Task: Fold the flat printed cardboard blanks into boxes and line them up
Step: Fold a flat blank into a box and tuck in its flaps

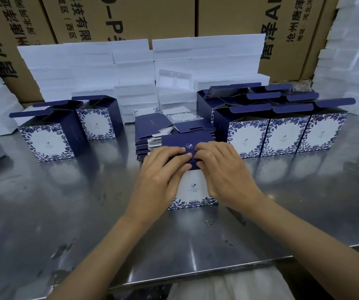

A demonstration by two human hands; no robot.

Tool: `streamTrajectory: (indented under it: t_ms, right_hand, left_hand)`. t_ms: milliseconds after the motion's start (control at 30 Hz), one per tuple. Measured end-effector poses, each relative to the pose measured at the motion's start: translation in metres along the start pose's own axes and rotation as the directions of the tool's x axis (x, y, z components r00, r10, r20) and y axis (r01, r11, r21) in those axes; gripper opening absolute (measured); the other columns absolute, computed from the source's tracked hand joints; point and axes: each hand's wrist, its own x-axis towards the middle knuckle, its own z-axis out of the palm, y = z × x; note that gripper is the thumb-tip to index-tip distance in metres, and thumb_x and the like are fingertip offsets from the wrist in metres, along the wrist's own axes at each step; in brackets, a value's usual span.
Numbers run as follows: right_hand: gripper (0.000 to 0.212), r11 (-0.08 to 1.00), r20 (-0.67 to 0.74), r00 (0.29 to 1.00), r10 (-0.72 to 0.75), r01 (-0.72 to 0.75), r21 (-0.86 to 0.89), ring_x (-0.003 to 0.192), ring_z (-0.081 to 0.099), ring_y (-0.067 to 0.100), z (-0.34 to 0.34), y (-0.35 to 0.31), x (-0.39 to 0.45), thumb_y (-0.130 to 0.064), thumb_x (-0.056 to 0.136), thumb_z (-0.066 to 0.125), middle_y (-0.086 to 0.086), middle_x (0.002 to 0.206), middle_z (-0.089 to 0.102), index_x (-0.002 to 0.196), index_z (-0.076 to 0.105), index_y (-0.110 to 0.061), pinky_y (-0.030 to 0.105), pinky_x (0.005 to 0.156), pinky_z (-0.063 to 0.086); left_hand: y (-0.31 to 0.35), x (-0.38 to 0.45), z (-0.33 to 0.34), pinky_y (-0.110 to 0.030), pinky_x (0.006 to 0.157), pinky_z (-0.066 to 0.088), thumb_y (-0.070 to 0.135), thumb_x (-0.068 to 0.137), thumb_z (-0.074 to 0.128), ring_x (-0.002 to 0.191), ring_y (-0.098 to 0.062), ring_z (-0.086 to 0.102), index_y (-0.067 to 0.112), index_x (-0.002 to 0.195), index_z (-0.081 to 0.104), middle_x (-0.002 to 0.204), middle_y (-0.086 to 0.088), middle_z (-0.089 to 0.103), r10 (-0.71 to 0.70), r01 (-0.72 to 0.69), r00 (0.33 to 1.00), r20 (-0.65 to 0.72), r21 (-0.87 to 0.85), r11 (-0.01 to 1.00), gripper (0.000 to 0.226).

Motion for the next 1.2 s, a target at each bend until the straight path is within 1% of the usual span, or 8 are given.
streamTrajectory:
  t_ms: [400, 500, 633, 733, 800, 867, 1033, 1200]
  right_hand:
    - [0.012, 0.970, 0.113, 0.981, 0.161, -0.178, 0.168, 0.103, 0.061, 0.033, -0.010, 0.006, 0.004, 0.000, 0.096, 0.060, 0.020, 0.111, 0.065, 0.106, 0.061, 0.008, 0.039, 0.091, 0.047]
    - [0.013, 0.930, 0.166, 0.948, 0.270, -0.301, 0.210, 0.107, 0.058, 0.026, -0.014, 0.014, -0.002, -0.015, 0.102, 0.059, 0.009, 0.116, 0.063, 0.108, 0.056, -0.004, 0.031, 0.089, 0.044]
    - [0.020, 0.869, 0.308, 0.861, 0.406, -0.468, 0.163, 0.084, 0.059, 0.029, -0.018, 0.038, -0.036, -0.031, 0.105, 0.046, 0.005, 0.091, 0.063, 0.106, 0.051, -0.012, 0.033, 0.068, 0.032]
    - [0.026, 0.815, 0.341, 0.813, 0.472, -0.549, 0.183, 0.094, 0.064, 0.013, -0.018, 0.038, -0.060, -0.040, 0.105, 0.047, -0.009, 0.104, 0.069, 0.126, 0.047, -0.026, 0.030, 0.072, 0.045]
    - [0.038, 0.759, 0.372, 0.782, 0.500, -0.603, 0.247, 0.098, 0.064, 0.004, -0.014, 0.030, -0.059, -0.051, 0.103, 0.040, -0.016, 0.111, 0.069, 0.139, 0.037, -0.041, 0.022, 0.077, 0.046]
    - [0.042, 0.728, 0.422, 0.770, 0.479, -0.617, 0.299, 0.105, 0.065, 0.008, -0.006, 0.019, -0.047, -0.055, 0.100, 0.038, -0.017, 0.116, 0.068, 0.140, 0.033, -0.046, 0.029, 0.085, 0.049]
    - [0.029, 0.749, 0.472, 0.803, 0.363, -0.553, 0.365, 0.102, 0.067, 0.018, 0.012, -0.014, -0.020, -0.042, 0.100, 0.048, -0.015, 0.110, 0.068, 0.127, 0.041, -0.036, 0.045, 0.085, 0.054]
    - [0.030, 0.821, 0.485, 0.851, 0.199, -0.415, 0.392, 0.097, 0.065, 0.027, 0.033, -0.050, 0.002, -0.039, 0.101, 0.047, -0.003, 0.109, 0.071, 0.130, 0.039, -0.036, 0.039, 0.069, 0.049]
  left_hand:
    - [-0.001, 0.011, -0.001, -0.028, 0.109, 0.043, 0.005, 0.094, 0.066, 0.122, -0.014, 0.060, 0.006, 0.113, 0.074, 0.120, -0.001, 0.071, -0.208, 0.206, 0.978, 0.018, -0.243, 0.948, 0.021]
    - [-0.002, 0.012, -0.006, -0.024, 0.109, 0.041, 0.011, 0.093, 0.069, 0.125, -0.008, 0.059, 0.010, 0.115, 0.074, 0.122, 0.003, 0.071, -0.284, 0.281, 0.958, 0.030, -0.287, 0.916, 0.023]
    - [-0.007, 0.006, -0.017, -0.022, 0.106, 0.043, 0.016, 0.092, 0.071, 0.120, -0.005, 0.060, 0.017, 0.114, 0.074, 0.119, 0.013, 0.070, -0.367, 0.345, 0.930, -0.020, -0.294, 0.891, 0.022]
    - [-0.013, 0.007, -0.025, -0.021, 0.103, 0.042, 0.015, 0.093, 0.070, 0.117, -0.006, 0.060, 0.021, 0.116, 0.072, 0.118, 0.018, 0.067, -0.362, 0.350, 0.932, -0.002, -0.255, 0.901, 0.024]
    - [-0.013, 0.008, -0.028, -0.017, 0.103, 0.039, 0.013, 0.095, 0.067, 0.117, -0.008, 0.058, 0.020, 0.123, 0.069, 0.119, 0.015, 0.065, -0.325, 0.327, 0.945, 0.046, -0.201, 0.923, 0.029]
    - [-0.011, 0.010, -0.030, -0.015, 0.102, 0.036, 0.010, 0.097, 0.064, 0.117, -0.011, 0.056, 0.019, 0.124, 0.069, 0.119, 0.011, 0.062, -0.282, 0.295, 0.954, 0.099, -0.151, 0.944, 0.029]
    - [-0.009, 0.014, -0.043, -0.032, 0.092, 0.036, 0.034, 0.090, 0.052, 0.100, -0.018, 0.055, 0.025, 0.115, 0.074, 0.100, 0.007, 0.056, -0.313, 0.306, 0.949, 0.030, 0.147, 0.941, 0.034]
    - [-0.015, 0.001, -0.055, -0.044, 0.080, 0.036, 0.064, 0.093, 0.041, 0.086, -0.032, 0.050, 0.019, 0.102, 0.067, 0.093, -0.008, 0.051, -0.332, 0.279, 0.942, -0.041, 0.643, 0.713, 0.052]
